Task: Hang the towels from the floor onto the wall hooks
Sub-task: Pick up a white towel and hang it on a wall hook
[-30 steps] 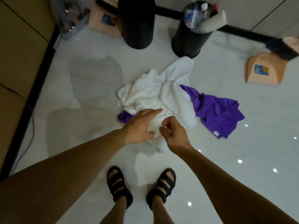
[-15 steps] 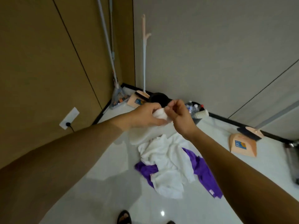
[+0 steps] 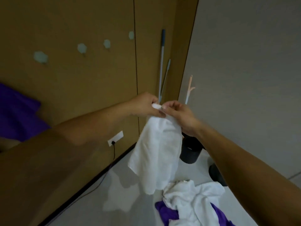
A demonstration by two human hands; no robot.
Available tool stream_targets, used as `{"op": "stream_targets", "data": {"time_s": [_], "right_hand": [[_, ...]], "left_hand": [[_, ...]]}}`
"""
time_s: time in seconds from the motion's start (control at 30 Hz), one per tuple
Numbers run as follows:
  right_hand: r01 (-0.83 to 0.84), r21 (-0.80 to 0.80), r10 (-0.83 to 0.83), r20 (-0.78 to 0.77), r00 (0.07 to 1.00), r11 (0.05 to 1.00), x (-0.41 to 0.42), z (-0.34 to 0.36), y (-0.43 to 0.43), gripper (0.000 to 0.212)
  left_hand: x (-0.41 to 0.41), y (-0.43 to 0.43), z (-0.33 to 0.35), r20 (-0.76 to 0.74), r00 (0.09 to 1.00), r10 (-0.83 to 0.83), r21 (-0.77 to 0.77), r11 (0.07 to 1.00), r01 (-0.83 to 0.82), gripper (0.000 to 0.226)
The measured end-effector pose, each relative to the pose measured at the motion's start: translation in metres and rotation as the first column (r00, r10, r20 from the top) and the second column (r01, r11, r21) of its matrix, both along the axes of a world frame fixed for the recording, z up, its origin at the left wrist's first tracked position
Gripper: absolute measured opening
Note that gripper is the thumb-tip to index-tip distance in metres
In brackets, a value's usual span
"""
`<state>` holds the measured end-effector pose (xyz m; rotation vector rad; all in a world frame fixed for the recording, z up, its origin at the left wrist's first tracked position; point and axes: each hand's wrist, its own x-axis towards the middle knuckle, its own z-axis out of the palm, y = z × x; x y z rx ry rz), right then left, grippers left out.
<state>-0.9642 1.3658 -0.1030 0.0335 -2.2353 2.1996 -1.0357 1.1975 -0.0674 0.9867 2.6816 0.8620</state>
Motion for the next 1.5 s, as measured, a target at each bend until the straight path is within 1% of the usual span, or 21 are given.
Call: {"op": "stream_targets", "data": {"time_s": [0.03, 0.07, 0.13, 0.17, 0.23, 0.33, 0.43, 0.53, 0.63, 0.73, 0.83, 0.9, 1.0, 1.1, 1.17, 1.2, 1.23, 1.3, 1.37, 1.43, 1.5], "right_hand": [[-0.098, 0.099, 0.093, 0.054, 0.994, 0.99, 0.001, 0.007, 0.0, 0.036], [-0.201, 0.275, 0.175, 0.118, 0.978, 0.94, 0.001, 0.016, 0.0, 0.039], [-0.349, 0.64, 0.256, 0.237, 0.937, 0.685, -0.002, 0.031, -0.003, 0.036], [-0.35, 0.751, 0.255, 0.246, 0.935, 0.56, -0.005, 0.037, -0.005, 0.032], [-0.214, 0.866, 0.222, 0.123, 0.967, 0.453, -0.013, 0.05, -0.012, 0.024], [0.072, 0.918, 0.172, -0.149, 0.974, 0.389, -0.017, 0.063, -0.033, 0.021], [0.203, 0.877, 0.154, -0.294, 0.943, 0.435, -0.012, 0.066, -0.065, 0.022], [0.196, 0.825, 0.129, -0.307, 0.943, 0.53, -0.005, 0.059, -0.094, 0.029], [0.074, 0.758, 0.153, -0.225, 0.962, 0.648, 0.002, 0.049, -0.119, 0.037], [-0.031, 0.697, 0.172, -0.133, 0.976, 0.716, 0.011, 0.038, -0.14, 0.038], [-0.228, 0.576, 0.211, 0.098, 0.973, 0.785, 0.022, 0.023, -0.155, 0.045], [-0.383, 0.495, 0.267, 0.291, 0.919, 0.78, 0.034, 0.011, -0.16, 0.062], [-0.514, 0.456, 0.267, 0.502, 0.823, 0.727, 0.049, -0.011, -0.17, 0.092], [-0.683, 0.291, 0.328, 0.709, 0.624, 0.67, 0.071, -0.035, -0.197, 0.108], [-0.767, 0.13, 0.397, 0.794, 0.46, 0.628, 0.087, -0.047, -0.222, 0.108], [-0.796, 0.083, 0.432, 0.804, 0.409, 0.599, 0.094, -0.052, -0.235, 0.106], [-0.82, 0.055, 0.466, 0.8, 0.377, 0.569, 0.102, -0.053, -0.246, 0.1], [-0.84, -0.026, 0.569, 0.748, 0.343, 0.541, 0.116, -0.054, -0.27, 0.072], [-0.786, -0.148, 0.651, 0.661, 0.373, 0.6, 0.127, -0.051, -0.291, 0.041], [-0.685, -0.177, 0.638, 0.579, 0.507, 0.706, 0.128, -0.049, -0.309, 0.022], [-0.56, -0.149, 0.553, 0.489, 0.675, 0.815, 0.127, -0.04, -0.325, 0.025]], "left_hand": [[0.005, -0.009, 0.008, -0.062, 0.998, 0.019, -0.062, 0.998, -0.022, 0.036], [0.012, -0.017, 0.016, -0.121, 0.992, 0.039, -0.129, 0.99, -0.054, 0.039], [0.024, -0.033, 0.029, -0.186, 0.979, 0.081, -0.263, 0.956, -0.129, 0.043], [0.031, -0.04, 0.034, -0.173, 0.98, 0.099, -0.314, 0.938, -0.15, 0.042], [0.045, -0.056, 0.041, -0.056, 0.986, 0.158, -0.348, 0.922, -0.168, 0.032], [0.071, -0.078, 0.045, 0.138, 0.956, 0.26, -0.224, 0.948, -0.226, 0.012], [0.098, -0.099, 0.055, 0.263, 0.9, 0.349, -0.075, 0.937, -0.341, 0.013], [0.119, -0.118, 0.067, 0.412, 0.834, 0.367, 0.156, 0.873, -0.462, 0.02], [0.135, -0.135, 0.073, 0.542, 0.773, 0.329, 0.357, 0.743, -0.566, 0.031], [0.144, -0.151, 0.073, 0.57, 0.706, 0.419, 0.45, 0.56, -0.696, 0.038], [0.152, -0.173, 0.071, 0.639, 0.667, 0.383, 0.504, 0.447, -0.739, 0.042], [0.156, -0.192, 0.071, 0.666, 0.658, 0.351, 0.519, 0.415, -0.747, 0.043], [0.164, -0.218, 0.076, 0.641, 0.658, 0.394, 0.554, 0.356, -0.753, 0.027], [0.178, -0.244, 0.08, 0.627, 0.633, 0.454, 0.585, 0.262, -0.768, 0.02], [0.187, -0.265, 0.083, 0.602, 0.654, 0.459, 0.606, 0.271, -0.748, 0.022], [0.193, -0.275, 0.085, 0.584, 0.678, 0.446, 0.622, 0.292, -0.727, 0.019], [0.199, -0.286, 0.087, 0.568, 0.694, 0.442, 0.634, 0.303, -0.712, 0.017], [0.208, -0.309, 0.09, 0.541, 0.695, 0.474, 0.63, 0.32, -0.708, 0.026], [0.214, -0.33, 0.09, 0.536, 0.676, 0.506, 0.632, 0.291, -0.718, 0.041], [0.221, -0.349, 0.088, 0.531, 0.665, 0.526, 0.649, 0.251, -0.718, 0.044], [0.228, -0.366, 0.088, 0.507, 0.633, 0.584, 0.643, 0.233, -0.73, 0.041]]}}
